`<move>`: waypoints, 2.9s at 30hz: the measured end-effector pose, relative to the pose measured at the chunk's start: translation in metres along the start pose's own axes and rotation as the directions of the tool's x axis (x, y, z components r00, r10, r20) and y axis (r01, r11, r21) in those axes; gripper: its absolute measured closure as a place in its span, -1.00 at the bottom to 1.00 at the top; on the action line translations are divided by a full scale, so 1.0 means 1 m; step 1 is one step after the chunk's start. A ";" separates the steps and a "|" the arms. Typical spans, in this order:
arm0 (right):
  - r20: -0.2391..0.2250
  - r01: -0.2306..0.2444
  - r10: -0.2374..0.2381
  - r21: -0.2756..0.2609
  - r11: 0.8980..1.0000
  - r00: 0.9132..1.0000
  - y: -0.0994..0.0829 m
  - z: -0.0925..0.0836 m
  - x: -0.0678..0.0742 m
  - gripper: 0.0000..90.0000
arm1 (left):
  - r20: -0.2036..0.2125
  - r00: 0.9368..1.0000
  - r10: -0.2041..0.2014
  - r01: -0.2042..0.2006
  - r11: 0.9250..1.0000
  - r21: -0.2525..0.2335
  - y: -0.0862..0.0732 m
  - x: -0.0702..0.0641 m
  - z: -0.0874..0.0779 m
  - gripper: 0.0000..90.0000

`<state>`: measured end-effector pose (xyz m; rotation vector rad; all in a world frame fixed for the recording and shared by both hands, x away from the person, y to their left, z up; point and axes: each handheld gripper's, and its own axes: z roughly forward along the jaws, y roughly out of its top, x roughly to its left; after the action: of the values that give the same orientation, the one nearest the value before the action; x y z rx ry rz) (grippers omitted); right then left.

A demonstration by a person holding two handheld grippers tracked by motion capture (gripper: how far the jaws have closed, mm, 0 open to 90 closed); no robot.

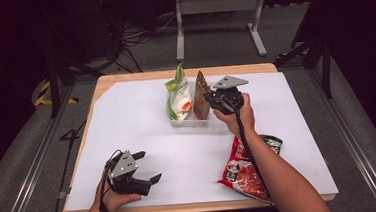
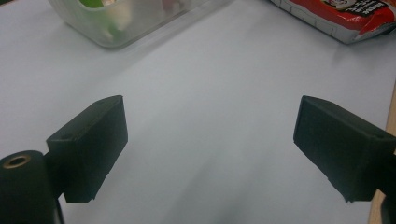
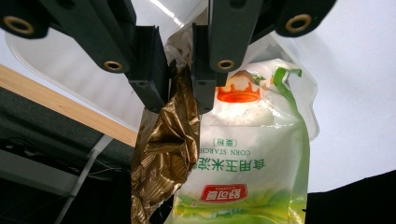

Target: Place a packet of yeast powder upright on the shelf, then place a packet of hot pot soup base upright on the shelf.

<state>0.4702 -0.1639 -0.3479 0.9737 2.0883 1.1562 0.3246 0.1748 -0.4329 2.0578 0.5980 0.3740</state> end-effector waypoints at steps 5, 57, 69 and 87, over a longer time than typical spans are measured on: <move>-0.004 0.002 -0.002 0.002 1.000 1.000 -0.001 -0.001 0.000 0.68 | 0.002 1.000 -0.001 0.001 1.000 0.005 0.000 -0.001 0.000 -0.76; -0.104 0.016 -0.002 0.131 0.991 0.995 -0.119 -0.131 -0.077 0.02 | 0.049 0.998 0.034 -0.037 0.997 0.067 0.006 -0.015 0.017 -0.77; -0.112 -0.041 0.061 0.172 0.984 0.992 -0.151 -0.141 -0.087 -0.08 | 0.114 0.988 0.102 -0.114 0.988 0.105 0.021 -0.032 0.040 -0.73; -0.109 -0.147 0.173 0.218 0.965 0.979 -0.181 -0.146 -0.092 -0.27 | 0.214 0.966 0.143 -0.178 0.972 0.153 0.039 -0.048 0.076 -0.72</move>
<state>0.3561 -0.3724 -0.4259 1.2150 2.3042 1.1192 0.3314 0.0770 -0.4404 2.2840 0.3499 0.2081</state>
